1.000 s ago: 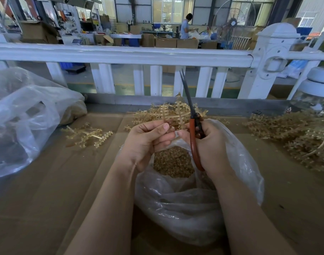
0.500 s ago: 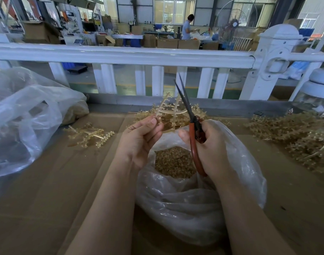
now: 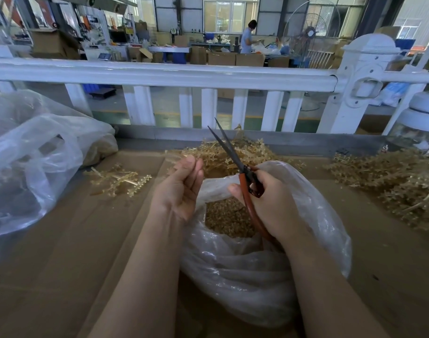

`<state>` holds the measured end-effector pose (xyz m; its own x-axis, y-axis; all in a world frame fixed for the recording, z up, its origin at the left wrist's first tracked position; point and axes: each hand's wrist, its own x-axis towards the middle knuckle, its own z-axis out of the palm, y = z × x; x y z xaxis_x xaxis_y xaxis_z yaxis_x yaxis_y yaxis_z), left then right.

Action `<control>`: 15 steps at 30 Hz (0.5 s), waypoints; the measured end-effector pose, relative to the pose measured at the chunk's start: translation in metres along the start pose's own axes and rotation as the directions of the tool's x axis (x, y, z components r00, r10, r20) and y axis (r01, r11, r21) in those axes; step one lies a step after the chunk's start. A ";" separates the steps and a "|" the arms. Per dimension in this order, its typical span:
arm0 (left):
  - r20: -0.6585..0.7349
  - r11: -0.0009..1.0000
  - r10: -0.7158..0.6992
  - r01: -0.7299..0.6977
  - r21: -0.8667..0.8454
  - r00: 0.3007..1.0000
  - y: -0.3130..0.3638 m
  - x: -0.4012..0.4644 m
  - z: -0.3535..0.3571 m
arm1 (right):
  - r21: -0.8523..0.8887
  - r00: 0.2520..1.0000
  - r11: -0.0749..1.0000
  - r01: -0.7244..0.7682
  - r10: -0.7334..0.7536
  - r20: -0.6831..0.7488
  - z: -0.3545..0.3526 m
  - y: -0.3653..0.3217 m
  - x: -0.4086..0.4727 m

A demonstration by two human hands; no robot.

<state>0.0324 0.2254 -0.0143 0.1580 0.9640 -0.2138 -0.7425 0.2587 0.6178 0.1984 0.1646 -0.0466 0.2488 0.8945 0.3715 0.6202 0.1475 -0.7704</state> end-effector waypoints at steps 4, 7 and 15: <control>0.072 0.994 0.061 -0.067 0.091 0.996 0.001 0.000 -0.002 | -0.053 1.000 0.999 -0.004 0.003 -0.010 0.000 0.000 0.000; 0.107 0.974 0.117 -0.135 0.180 0.987 0.000 -0.002 -0.001 | -0.133 1.000 0.991 -0.007 0.006 -0.005 -0.001 0.001 -0.001; 0.177 0.887 0.243 -0.293 0.358 0.954 -0.004 -0.002 0.000 | -0.331 0.994 0.939 0.096 -0.107 -0.015 -0.001 -0.005 -0.004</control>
<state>0.0352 0.2220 -0.0163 0.0850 0.9932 0.0801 -0.4714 -0.0307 0.8814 0.1951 0.1595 -0.0436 0.1923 0.8673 0.4591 0.8521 0.0845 -0.5165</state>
